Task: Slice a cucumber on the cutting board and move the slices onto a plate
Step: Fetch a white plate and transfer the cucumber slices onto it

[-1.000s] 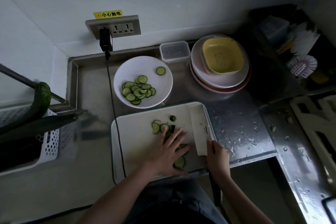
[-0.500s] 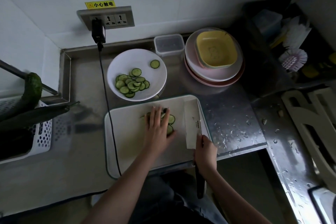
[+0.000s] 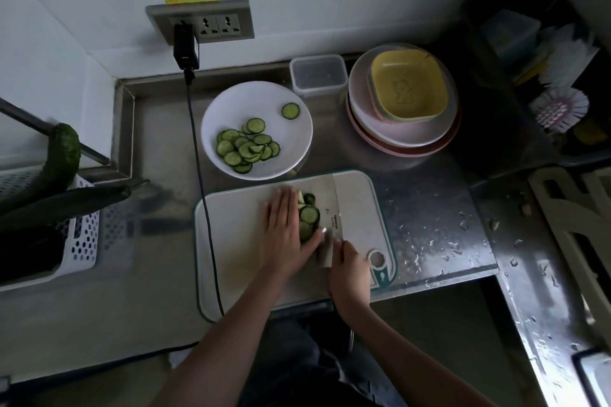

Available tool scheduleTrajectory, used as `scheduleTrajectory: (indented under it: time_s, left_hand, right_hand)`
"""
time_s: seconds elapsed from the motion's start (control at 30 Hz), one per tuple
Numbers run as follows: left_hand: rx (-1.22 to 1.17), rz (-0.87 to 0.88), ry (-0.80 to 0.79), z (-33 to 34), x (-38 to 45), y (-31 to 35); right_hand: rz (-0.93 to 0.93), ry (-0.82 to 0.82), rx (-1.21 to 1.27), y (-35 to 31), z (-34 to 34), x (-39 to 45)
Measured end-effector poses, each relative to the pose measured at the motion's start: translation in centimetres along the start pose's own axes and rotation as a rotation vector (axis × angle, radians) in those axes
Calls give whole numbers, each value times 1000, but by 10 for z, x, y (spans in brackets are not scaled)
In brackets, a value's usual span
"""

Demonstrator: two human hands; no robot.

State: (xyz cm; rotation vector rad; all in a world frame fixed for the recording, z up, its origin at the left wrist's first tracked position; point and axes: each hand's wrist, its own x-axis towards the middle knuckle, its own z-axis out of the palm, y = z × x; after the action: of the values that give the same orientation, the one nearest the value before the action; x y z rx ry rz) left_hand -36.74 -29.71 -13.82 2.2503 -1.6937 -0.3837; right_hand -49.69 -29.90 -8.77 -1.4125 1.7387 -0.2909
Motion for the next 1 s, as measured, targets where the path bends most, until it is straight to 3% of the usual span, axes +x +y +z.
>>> scheduleTrajectory:
  time_s: [0.33, 0.57, 0.8, 1.0]
  left_hand:
    - [-117, 58, 147, -2, 1, 1]
    - [-52, 236, 120, -2, 36, 13]
    - [-173, 262, 119, 3, 45, 31]
    - [-350, 138, 132, 2, 47, 51]
  right_hand:
    - [-15, 1, -29, 4, -6, 2]
    - [-46, 46, -108, 22, -22, 11]
    - [-39, 95, -101, 28, -35, 16]
    - [-35, 85, -135, 36, -44, 15]
